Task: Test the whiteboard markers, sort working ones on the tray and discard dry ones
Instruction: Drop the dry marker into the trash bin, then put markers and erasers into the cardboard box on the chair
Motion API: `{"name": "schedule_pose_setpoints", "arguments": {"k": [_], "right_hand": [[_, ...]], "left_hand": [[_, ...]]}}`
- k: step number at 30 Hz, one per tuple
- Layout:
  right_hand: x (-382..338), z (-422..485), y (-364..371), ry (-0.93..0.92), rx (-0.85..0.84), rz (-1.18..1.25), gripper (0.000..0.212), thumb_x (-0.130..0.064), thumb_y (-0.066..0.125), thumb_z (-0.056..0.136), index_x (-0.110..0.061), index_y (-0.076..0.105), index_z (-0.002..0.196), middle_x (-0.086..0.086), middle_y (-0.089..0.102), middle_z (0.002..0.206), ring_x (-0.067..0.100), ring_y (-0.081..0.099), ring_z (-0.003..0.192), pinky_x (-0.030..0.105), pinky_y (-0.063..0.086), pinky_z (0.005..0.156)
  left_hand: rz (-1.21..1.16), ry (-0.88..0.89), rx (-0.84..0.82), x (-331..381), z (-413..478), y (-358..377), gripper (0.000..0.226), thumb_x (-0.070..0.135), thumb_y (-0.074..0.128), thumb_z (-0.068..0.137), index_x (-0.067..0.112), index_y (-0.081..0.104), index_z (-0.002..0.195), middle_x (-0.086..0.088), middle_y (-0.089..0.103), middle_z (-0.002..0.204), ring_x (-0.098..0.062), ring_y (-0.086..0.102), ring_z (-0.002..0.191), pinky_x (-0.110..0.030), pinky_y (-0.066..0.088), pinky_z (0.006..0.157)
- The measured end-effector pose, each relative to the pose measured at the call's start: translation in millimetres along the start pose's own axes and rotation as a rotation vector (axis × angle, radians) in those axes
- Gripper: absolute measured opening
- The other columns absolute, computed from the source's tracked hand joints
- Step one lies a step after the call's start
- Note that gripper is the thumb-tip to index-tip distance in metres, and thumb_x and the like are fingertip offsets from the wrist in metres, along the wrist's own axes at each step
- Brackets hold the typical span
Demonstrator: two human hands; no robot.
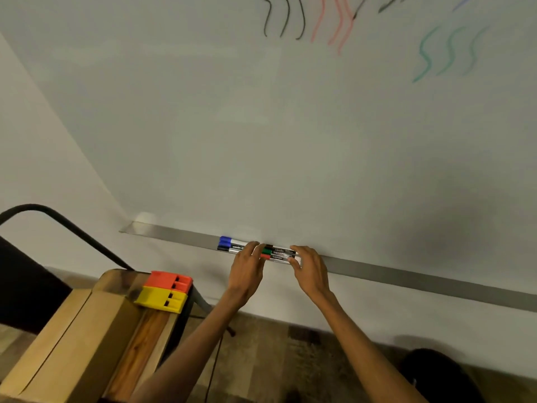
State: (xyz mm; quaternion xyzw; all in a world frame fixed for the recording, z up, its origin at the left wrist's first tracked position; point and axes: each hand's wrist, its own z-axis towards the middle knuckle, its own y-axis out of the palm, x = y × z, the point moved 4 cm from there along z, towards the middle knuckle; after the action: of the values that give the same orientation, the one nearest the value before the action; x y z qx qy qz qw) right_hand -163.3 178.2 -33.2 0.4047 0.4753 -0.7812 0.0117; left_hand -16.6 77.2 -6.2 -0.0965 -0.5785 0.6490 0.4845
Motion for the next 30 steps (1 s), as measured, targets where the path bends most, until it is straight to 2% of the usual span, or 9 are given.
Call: {"name": "schedule_pose_setpoints", "arguments": {"k": [4, 7, 11, 14, 19, 26, 30], "right_hand": [[8, 22, 29, -0.014, -0.062, -0.071, 0.038, -0.019, 0.067, 0.089, -0.012, 0.061, 0.126, 0.01, 0.065, 0.122, 0.025, 0.061, 0.108, 0.035, 0.051, 0.093], [13, 33, 47, -0.051, -0.088, -0.122, 0.037, -0.011, 0.07, 0.085, -0.007, 0.065, 0.122, 0.013, 0.067, 0.12, 0.029, 0.064, 0.106, 0.039, 0.05, 0.094], [30, 37, 77, -0.135, -0.102, -0.248, 0.047, -0.003, 0.085, 0.066, -0.002, 0.07, 0.111, 0.015, 0.071, 0.11, 0.029, 0.069, 0.1, 0.044, 0.055, 0.089], [36, 38, 89, -0.19, -0.153, -0.322, 0.056, -0.006, 0.09, 0.058, -0.002, 0.07, 0.111, 0.014, 0.071, 0.112, 0.027, 0.069, 0.103, 0.044, 0.056, 0.088], [38, 34, 100, -0.201, -0.178, -0.378, 0.063, -0.009, 0.093, 0.052, -0.003, 0.07, 0.111, 0.013, 0.07, 0.113, 0.026, 0.068, 0.105, 0.041, 0.054, 0.09], [29, 36, 98, -0.213, -0.138, -0.399, 0.055, -0.001, 0.091, 0.052, -0.002, 0.073, 0.104, 0.014, 0.073, 0.105, 0.026, 0.07, 0.099, 0.04, 0.054, 0.088], [22, 37, 96, -0.215, -0.129, -0.447, 0.051, -0.005, 0.092, 0.053, -0.002, 0.074, 0.101, 0.013, 0.074, 0.101, 0.026, 0.071, 0.096, 0.041, 0.055, 0.088]], "left_hand": [[0.055, -0.097, -0.122, -29, 23, 21, 0.04, 0.018, 0.052, 0.097, 0.013, 0.047, 0.136, -0.01, 0.048, 0.141, -0.026, 0.048, 0.127, -0.039, 0.04, 0.105], [0.115, -0.148, -0.248, -51, 35, 39, 0.049, 0.024, 0.041, 0.101, 0.013, 0.03, 0.148, -0.01, 0.028, 0.155, -0.026, 0.023, 0.144, -0.042, 0.024, 0.117], [0.198, -0.16, -0.395, -75, 38, 63, 0.059, 0.025, 0.033, 0.103, 0.012, 0.004, 0.153, -0.009, -0.001, 0.16, -0.024, -0.005, 0.148, -0.049, 0.007, 0.12], [0.236, -0.193, -0.463, -84, 37, 73, 0.06, 0.027, 0.024, 0.103, 0.009, -0.007, 0.151, -0.01, -0.016, 0.157, -0.026, -0.013, 0.147, -0.044, -0.005, 0.119], [0.22, -0.227, -0.521, -81, 32, 89, 0.061, 0.034, 0.019, 0.104, 0.007, -0.011, 0.15, -0.014, -0.015, 0.158, -0.025, -0.018, 0.145, -0.039, -0.013, 0.116], [0.177, -0.255, -0.514, -76, 35, 91, 0.061, 0.036, 0.017, 0.104, 0.007, -0.009, 0.151, -0.014, -0.013, 0.159, -0.024, -0.016, 0.146, -0.035, -0.009, 0.117], [0.156, -0.237, -0.505, -80, 32, 85, 0.061, 0.035, 0.021, 0.104, 0.008, -0.009, 0.151, -0.013, -0.013, 0.159, -0.024, -0.017, 0.146, -0.033, -0.012, 0.115]]}}
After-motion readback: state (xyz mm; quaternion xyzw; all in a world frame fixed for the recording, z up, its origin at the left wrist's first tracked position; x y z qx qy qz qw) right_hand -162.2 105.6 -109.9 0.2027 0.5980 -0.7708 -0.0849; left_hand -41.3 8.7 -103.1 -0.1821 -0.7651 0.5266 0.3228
